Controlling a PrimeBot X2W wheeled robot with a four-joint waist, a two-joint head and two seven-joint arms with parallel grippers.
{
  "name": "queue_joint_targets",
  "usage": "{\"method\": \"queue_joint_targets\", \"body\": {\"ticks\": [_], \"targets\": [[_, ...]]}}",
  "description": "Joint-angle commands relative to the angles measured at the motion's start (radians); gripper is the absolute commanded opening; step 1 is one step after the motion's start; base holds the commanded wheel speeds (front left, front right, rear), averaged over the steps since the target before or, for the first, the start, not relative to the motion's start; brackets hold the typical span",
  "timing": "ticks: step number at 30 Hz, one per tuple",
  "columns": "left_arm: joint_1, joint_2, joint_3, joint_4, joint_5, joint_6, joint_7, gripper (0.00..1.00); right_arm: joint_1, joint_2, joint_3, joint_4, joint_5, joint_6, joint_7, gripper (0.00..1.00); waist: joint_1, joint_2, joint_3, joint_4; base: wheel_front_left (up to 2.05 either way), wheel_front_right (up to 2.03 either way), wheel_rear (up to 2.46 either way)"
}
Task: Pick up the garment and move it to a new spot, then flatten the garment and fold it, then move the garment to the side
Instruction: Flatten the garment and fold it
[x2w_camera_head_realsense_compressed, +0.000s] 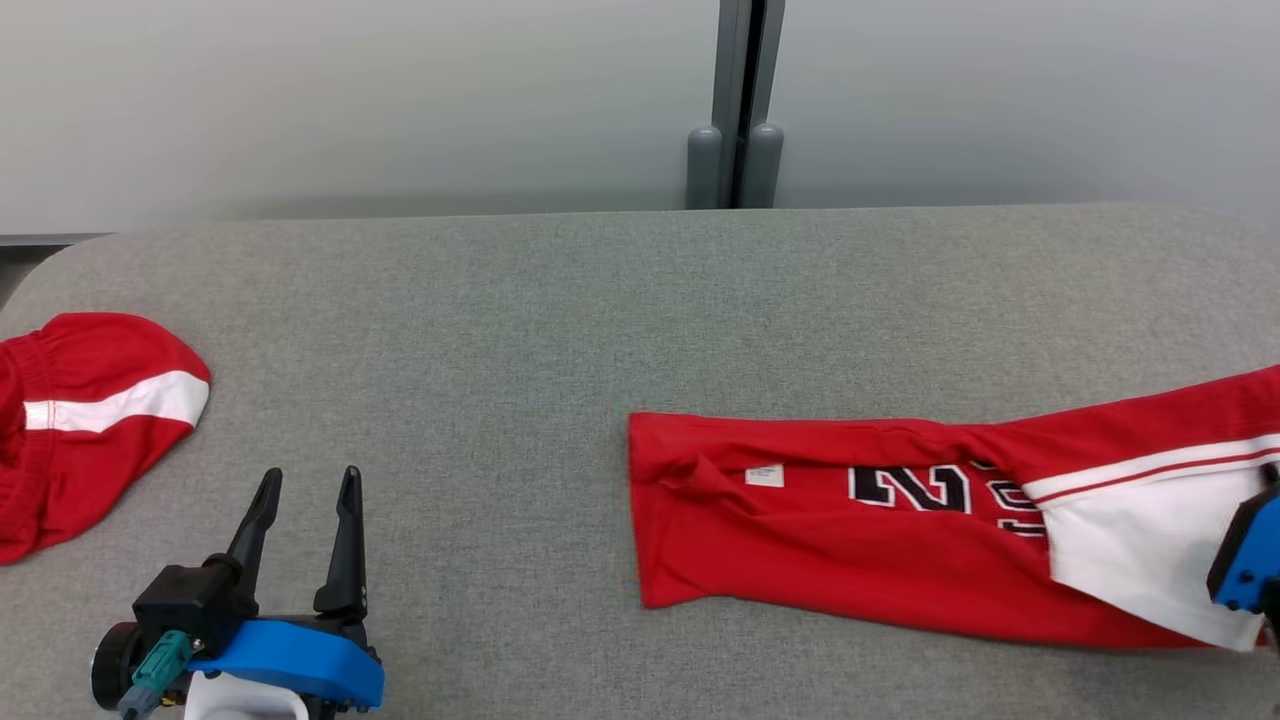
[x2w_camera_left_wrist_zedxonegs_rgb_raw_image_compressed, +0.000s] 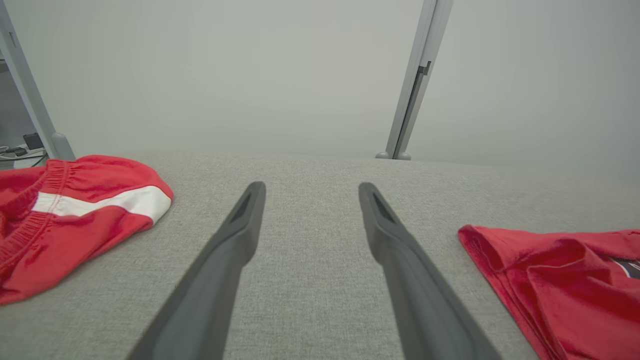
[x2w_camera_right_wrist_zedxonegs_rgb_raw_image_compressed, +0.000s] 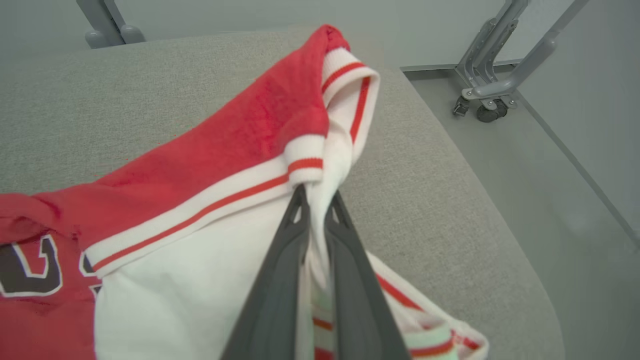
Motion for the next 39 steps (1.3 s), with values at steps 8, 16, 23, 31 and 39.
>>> {"method": "queue_joint_targets", "body": {"ticks": [8,16,23,31,39], "targets": [[-0.012,0.005,-0.007,-0.001,-0.01,0.0,0.003,1.0,0.038,0.035,0.236,-0.211,0.071,0.0,0.133,0.0,0.0,-0.0002,-0.003,-0.001,0.0,0.0,0.0],[-0.024,0.008,-0.014,0.002,-0.009,-0.003,0.004,1.0,0.019,0.048,0.605,-0.187,0.237,0.0,0.13,0.0,0.0,-0.0002,0.007,0.025,0.0,0.0,0.0],[-0.054,0.001,-0.033,0.005,-0.008,-0.015,0.008,1.0,-0.079,0.048,0.739,-0.012,0.35,0.0,0.05,0.0,0.0,-0.0002,0.03,0.078,0.0,0.0,0.0],[-0.079,-0.015,-0.049,0.025,-0.002,-0.024,0.002,1.0,-0.19,0.048,0.815,0.175,0.377,0.0,-0.002,0.0,0.0,-0.0002,0.05,0.121,0.0,0.0,0.0],[-0.078,-0.018,-0.044,0.042,-0.011,-0.027,-0.002,1.0,-0.231,0.048,0.886,0.246,0.465,0.0,-0.056,1.0,0.0,-0.0002,0.045,0.124,0.0,0.0,0.0]]}}
